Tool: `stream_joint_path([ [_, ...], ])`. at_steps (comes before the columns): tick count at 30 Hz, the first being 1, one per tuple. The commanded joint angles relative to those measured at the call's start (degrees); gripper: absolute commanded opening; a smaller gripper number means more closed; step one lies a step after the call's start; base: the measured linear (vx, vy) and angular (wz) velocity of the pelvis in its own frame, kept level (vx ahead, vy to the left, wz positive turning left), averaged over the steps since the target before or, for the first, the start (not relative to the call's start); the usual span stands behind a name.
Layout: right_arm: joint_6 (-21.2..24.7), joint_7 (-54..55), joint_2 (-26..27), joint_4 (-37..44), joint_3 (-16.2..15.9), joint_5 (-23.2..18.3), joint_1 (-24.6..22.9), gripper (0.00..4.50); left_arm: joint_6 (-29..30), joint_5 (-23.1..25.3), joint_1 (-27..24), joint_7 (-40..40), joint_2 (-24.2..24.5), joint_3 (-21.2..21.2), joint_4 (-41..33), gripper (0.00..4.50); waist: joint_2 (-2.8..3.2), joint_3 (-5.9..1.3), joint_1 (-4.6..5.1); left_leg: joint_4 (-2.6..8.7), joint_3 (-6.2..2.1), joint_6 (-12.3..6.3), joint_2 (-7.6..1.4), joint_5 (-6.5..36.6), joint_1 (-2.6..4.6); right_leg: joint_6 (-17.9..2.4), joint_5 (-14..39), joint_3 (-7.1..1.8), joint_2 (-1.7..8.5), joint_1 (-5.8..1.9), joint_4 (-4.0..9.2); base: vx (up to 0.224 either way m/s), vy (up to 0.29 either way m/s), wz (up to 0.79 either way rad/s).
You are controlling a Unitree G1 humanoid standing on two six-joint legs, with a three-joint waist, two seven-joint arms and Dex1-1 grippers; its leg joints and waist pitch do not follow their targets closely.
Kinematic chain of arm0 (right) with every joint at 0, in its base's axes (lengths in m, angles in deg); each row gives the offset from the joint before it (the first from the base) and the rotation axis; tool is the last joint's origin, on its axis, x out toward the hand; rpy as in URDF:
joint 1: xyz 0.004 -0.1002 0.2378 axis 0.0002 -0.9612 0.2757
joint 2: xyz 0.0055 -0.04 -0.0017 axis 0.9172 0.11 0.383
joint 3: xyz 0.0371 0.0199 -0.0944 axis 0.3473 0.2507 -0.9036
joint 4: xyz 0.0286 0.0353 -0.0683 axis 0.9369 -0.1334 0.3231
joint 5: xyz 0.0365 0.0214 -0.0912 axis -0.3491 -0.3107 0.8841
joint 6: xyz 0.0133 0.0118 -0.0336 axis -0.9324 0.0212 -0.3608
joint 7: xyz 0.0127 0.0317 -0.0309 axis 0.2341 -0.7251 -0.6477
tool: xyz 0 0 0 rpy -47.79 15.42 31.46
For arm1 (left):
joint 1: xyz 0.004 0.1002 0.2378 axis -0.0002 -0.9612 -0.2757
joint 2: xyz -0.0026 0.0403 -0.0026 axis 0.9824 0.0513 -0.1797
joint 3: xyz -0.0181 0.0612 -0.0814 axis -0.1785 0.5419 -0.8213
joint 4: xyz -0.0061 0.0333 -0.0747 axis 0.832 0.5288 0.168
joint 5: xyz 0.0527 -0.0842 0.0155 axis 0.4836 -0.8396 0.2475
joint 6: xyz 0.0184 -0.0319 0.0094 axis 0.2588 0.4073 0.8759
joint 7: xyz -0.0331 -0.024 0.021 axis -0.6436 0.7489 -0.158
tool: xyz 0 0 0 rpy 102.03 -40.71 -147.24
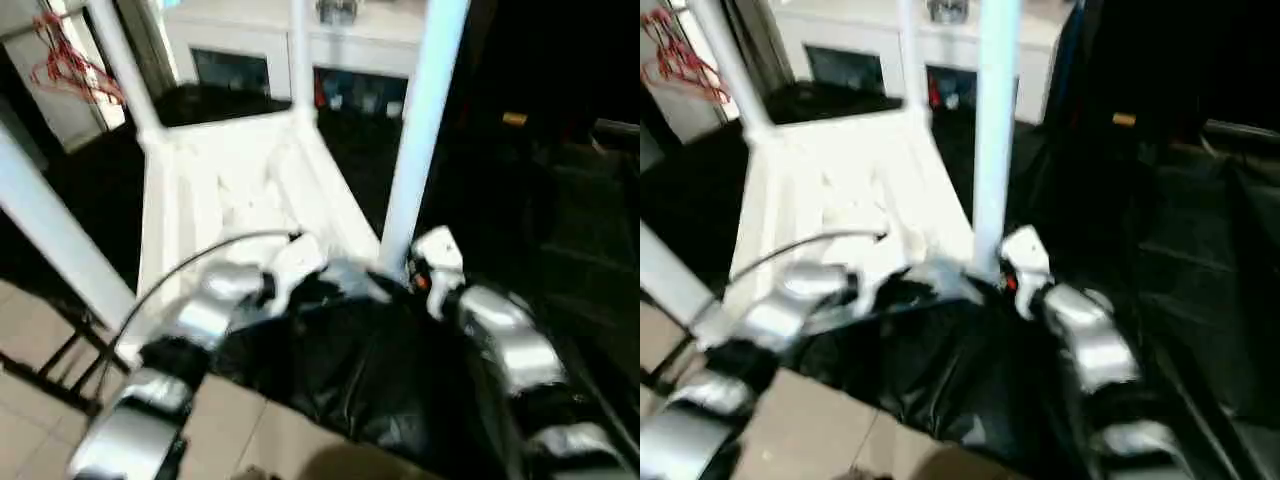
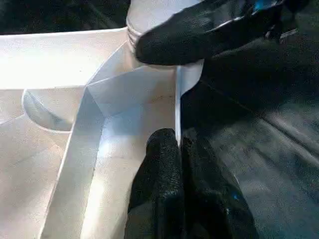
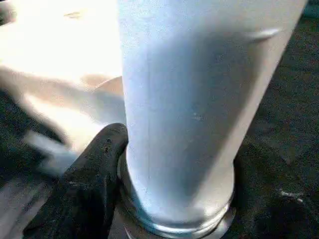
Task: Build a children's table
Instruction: Rotate leg to tighten
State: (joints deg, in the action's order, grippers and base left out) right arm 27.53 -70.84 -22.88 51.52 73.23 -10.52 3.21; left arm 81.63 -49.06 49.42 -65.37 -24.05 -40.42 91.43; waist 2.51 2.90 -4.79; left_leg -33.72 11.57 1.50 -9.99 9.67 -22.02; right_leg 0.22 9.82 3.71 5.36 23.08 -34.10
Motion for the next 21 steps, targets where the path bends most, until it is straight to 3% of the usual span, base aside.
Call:
stream_joint_path([
  [1, 0.4, 1.8, 3.0, -2.0, -2.8, 0.9, 0.5, 2.72, 0.2, 0.0, 1.7, 2.9, -3.1, 0.6, 0.4, 0.00, -0.79, -3.61, 0.19, 4.54, -1.92, 0.43, -3.04, 18.3, 1.45, -11.5, 19.6, -2.38, 3.74, -1.97, 4.80, 0.000, 0.000, 0.00],
  [4, -0.5, 4.1, 5.0, -3.4, -2.7, 1.4, 1.8, 2.72, 0.2, 0.1, 3.1, 5.1, -5.0, 0.5, 2.1, 0.00, -0.70, -3.69, -0.03, 4.44, -1.84, -0.50, -3.01, 17.6, 1.23, -11.7, 17.6, -2.44, 3.78, -2.18, 4.69, 0.000, 0.000, 0.00],
  [6, -1.4, 4.3, 5.8, -4.4, -2.3, 1.5, 3.2, 3.28, -0.8, 0.3, 4.0, 5.1, -6.0, 0.8, 3.3, 0.00, -0.72, -3.76, 0.00, 4.37, -1.80, -0.83, -2.90, 16.9, 1.18, -11.8, 16.9, -2.37, 3.77, -2.21, 4.70, 0.000, 0.000, 0.00],
  [9, -1.0, 2.4, 5.6, -4.4, -1.0, 0.0, 3.7, 3.51, -1.5, 0.1, 4.2, 4.3, -5.6, 0.7, 3.7, 0.00, -0.67, -3.82, -0.14, 4.34, -1.82, -1.55, -3.06, 16.3, 1.07, -12.2, 15.1, -2.37, 3.76, -2.36, 4.48, 0.000, 0.000, 0.00],
  [12, -2.6, 0.5, 3.3, -4.6, -1.6, 0.4, 3.6, 3.90, -2.6, -0.7, 2.9, 0.1, -3.8, 0.7, 2.4, 0.00, -0.90, -3.90, -0.21, 4.19, -1.71, -2.32, -3.06, 15.1, 1.01, -12.8, 13.6, -2.35, 3.81, -2.47, 4.29, 0.000, 0.000, 0.00],
  [16, -3.6, -5.2, 1.3, -3.2, -1.4, -1.0, 3.2, 3.90, -3.2, -1.7, 1.8, -3.8, -1.9, 0.7, 0.9, 0.00, -0.92, -3.97, -0.30, 4.09, -1.69, -3.23, -3.13, 14.0, 0.88, -13.3, 12.4, -2.30, 3.84, -2.63, 4.04, 0.000, 0.000, 0.00],
  [21, -4.6, -15.0, -3.4, -0.7, -3.3, -1.3, 2.2, 3.90, -4.2, -2.6, 0.4, -8.9, 1.1, 1.3, -1.0, 0.00, -0.87, -3.99, -0.83, 3.90, -1.48, -4.38, -3.42, 12.8, 0.87, -14.7, 10.2, -2.14, 3.70, -2.63, 3.67, 0.000, 0.000, 0.00],
])
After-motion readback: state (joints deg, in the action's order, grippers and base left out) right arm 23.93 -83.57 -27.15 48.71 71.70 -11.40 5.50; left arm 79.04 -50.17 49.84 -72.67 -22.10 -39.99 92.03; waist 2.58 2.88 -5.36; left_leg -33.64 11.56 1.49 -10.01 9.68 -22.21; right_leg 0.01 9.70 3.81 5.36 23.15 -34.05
